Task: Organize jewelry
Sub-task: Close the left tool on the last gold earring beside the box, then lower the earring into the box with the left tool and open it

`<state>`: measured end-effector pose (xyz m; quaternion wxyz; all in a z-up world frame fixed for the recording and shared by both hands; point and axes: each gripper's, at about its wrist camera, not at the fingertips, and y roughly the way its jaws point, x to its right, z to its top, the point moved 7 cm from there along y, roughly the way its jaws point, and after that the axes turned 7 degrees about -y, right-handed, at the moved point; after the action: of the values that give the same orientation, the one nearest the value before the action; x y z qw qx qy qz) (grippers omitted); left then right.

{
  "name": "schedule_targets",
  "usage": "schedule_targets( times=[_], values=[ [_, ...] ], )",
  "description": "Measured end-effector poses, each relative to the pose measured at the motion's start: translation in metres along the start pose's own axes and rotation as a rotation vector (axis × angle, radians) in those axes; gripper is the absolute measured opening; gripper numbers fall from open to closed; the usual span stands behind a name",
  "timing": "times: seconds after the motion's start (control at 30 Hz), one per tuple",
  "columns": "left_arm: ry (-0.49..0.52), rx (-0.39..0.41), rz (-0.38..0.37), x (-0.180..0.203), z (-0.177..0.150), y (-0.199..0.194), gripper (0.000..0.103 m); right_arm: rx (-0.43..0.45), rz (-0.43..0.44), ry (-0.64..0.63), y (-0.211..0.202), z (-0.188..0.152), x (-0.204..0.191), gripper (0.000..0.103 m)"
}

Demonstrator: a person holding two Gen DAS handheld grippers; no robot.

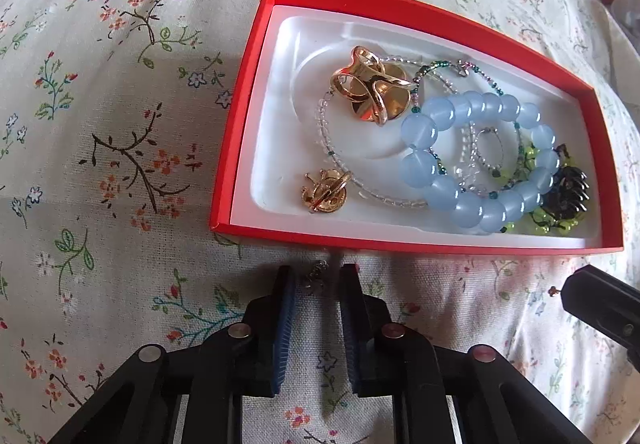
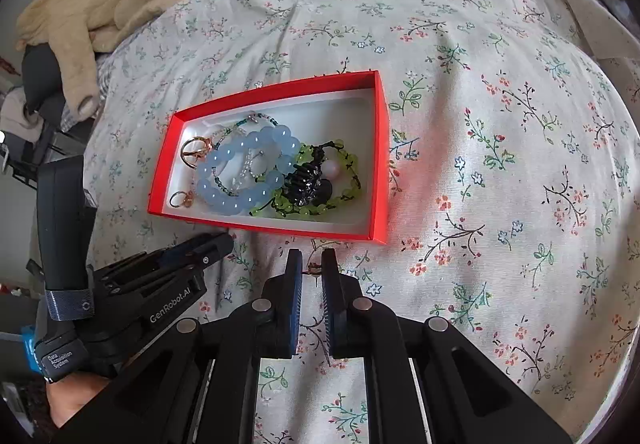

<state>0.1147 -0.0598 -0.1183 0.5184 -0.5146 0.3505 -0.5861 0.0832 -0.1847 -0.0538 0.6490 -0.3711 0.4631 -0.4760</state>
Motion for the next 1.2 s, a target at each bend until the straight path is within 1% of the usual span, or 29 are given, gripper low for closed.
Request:
schedule_targets(
  times=[0.07, 0.1, 0.23, 0.3, 0.43, 0.57, 0.7, 0.8, 1.0, 1.1, 1.2],
  values=[
    [0.003, 0.004, 0.009, 0.001, 0.001, 0.002, 0.011, -0.003, -0.001, 0.001, 0.001, 0.0, 0.0, 0.01],
    [0.009, 0.008, 0.021, 0.0, 0.002, 0.002, 0.006, -0.004, -0.002, 0.0, 0.001, 0.0, 0.0, 0.01],
    [0.022, 0.012, 0.019, 0.0, -0.001, -0.001, 0.006, -0.009, -0.006, -0.003, 0.003, -0.001, -0.001, 0.01],
    [0.021, 0.008, 0.005, -0.001, -0.003, -0.004, 0.006, -0.012, -0.005, -0.001, 0.003, -0.001, -0.001, 0.01],
    [0.011, -0.007, -0.049, -0.006, -0.009, -0.016, 0.006, -0.009, -0.006, 0.004, 0.002, -0.001, 0.0, 0.01],
    [0.016, 0.003, -0.081, -0.01, -0.013, -0.031, 0.006, 0.004, -0.001, 0.012, -0.003, 0.0, 0.001, 0.01],
    [0.004, 0.009, -0.133, -0.014, -0.015, -0.048, 0.006, 0.023, 0.017, 0.025, -0.01, 0.002, 0.001, 0.01],
    [0.005, 0.032, -0.164, -0.014, -0.013, -0.063, 0.006, 0.041, 0.028, 0.032, -0.017, 0.003, 0.0, 0.01],
    [-0.002, 0.096, -0.259, -0.009, -0.004, -0.088, 0.006, 0.085, 0.054, 0.047, -0.031, 0.012, -0.002, 0.01],
    [-0.002, 0.125, -0.289, 0.0, 0.005, -0.093, 0.006, 0.102, 0.061, 0.057, -0.034, 0.018, -0.003, 0.01],
    [-0.001, 0.137, -0.318, 0.01, 0.011, -0.093, 0.006, 0.109, 0.07, 0.073, -0.034, 0.023, -0.002, 0.01]
  ],
)
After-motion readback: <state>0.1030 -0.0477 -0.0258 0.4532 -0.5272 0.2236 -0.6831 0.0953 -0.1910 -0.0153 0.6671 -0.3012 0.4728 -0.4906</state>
